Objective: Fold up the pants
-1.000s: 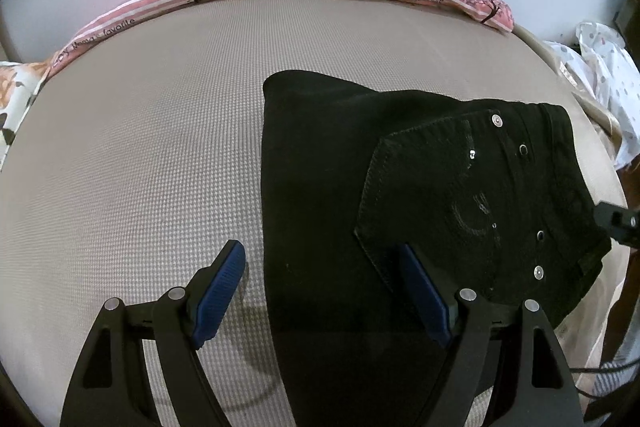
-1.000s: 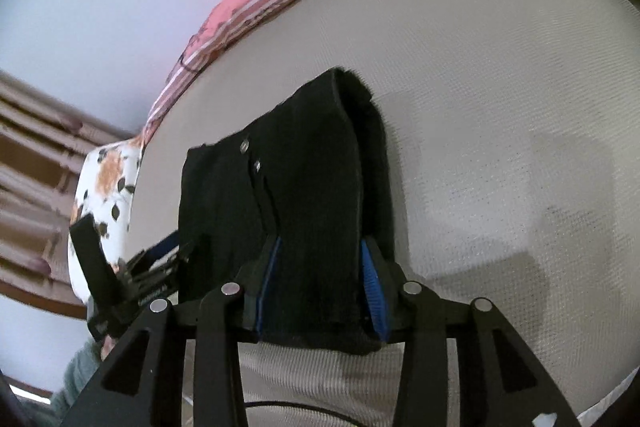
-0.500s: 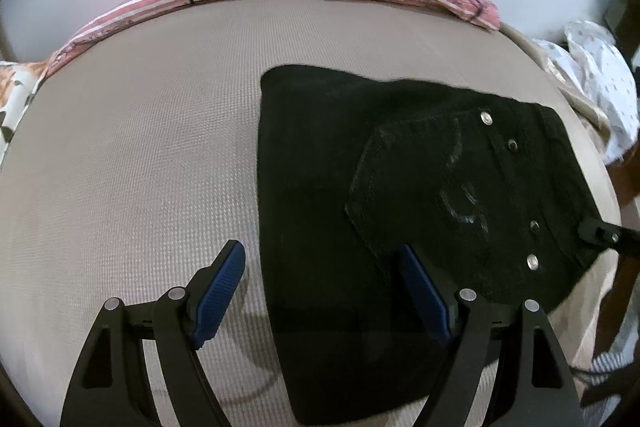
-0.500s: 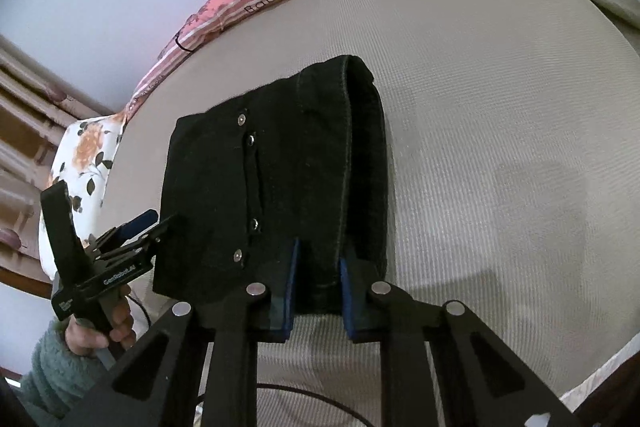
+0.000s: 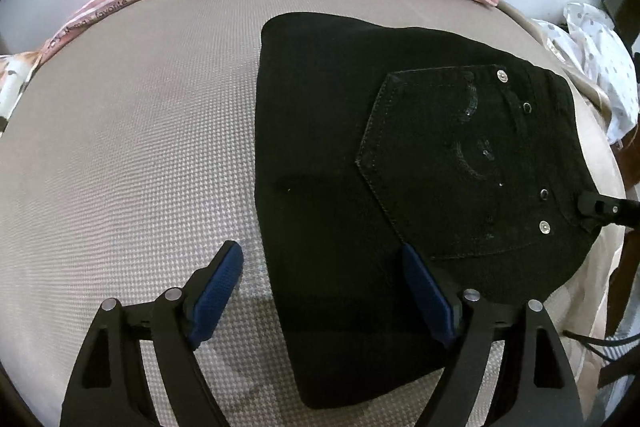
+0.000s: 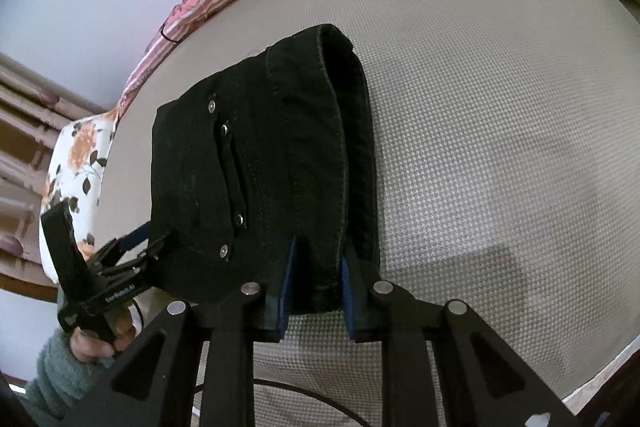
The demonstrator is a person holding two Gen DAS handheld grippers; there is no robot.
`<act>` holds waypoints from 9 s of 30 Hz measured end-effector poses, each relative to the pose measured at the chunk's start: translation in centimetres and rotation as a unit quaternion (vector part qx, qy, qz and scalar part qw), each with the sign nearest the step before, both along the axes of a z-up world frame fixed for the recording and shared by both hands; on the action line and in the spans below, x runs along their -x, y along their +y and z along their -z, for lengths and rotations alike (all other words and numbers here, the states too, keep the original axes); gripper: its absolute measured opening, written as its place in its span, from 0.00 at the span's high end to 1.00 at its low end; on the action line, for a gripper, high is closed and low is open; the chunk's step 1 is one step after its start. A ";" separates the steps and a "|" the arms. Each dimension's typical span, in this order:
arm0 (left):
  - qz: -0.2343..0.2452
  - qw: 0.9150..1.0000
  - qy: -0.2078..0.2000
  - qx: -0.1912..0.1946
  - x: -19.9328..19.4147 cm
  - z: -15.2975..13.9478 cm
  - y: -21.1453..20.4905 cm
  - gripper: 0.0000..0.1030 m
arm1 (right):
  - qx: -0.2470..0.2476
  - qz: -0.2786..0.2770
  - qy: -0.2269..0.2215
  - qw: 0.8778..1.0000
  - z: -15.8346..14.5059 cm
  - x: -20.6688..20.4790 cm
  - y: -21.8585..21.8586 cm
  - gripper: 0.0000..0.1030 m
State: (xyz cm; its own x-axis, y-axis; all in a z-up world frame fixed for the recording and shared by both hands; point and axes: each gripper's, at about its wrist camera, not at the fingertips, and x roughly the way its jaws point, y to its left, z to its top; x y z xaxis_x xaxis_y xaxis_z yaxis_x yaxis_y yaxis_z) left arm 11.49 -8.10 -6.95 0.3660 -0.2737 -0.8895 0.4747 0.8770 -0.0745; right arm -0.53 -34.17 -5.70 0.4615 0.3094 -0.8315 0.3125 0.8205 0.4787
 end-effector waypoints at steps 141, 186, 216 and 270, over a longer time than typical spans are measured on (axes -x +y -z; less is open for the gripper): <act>-0.074 0.990 0.011 0.121 -17.1 -7.6 4.8 0.82 | -0.147 -0.110 -0.085 0.979 -2.1 -24.2 4.0 0.81; -0.186 0.980 -0.060 -0.024 -5.0 -4.3 8.9 0.24 | 0.213 -0.063 -0.144 0.964 -4.8 -14.6 13.9 0.19; -0.196 0.978 -0.063 -0.044 -1.3 -3.5 9.5 0.24 | 0.243 -0.068 -0.135 0.958 -5.2 -10.4 17.7 0.13; -0.197 0.978 -0.049 -0.055 -1.0 -2.3 9.2 0.24 | 0.221 -0.081 -0.095 0.967 -2.5 -11.3 17.4 0.13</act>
State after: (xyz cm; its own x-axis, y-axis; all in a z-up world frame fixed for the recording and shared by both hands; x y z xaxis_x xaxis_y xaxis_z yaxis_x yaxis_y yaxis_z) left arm 12.45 1.07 -4.67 0.5088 0.0012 -0.8609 0.0989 0.9933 0.0598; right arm 10.73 -16.82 -3.19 0.5934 0.0252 -0.8045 0.1030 0.9889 0.1069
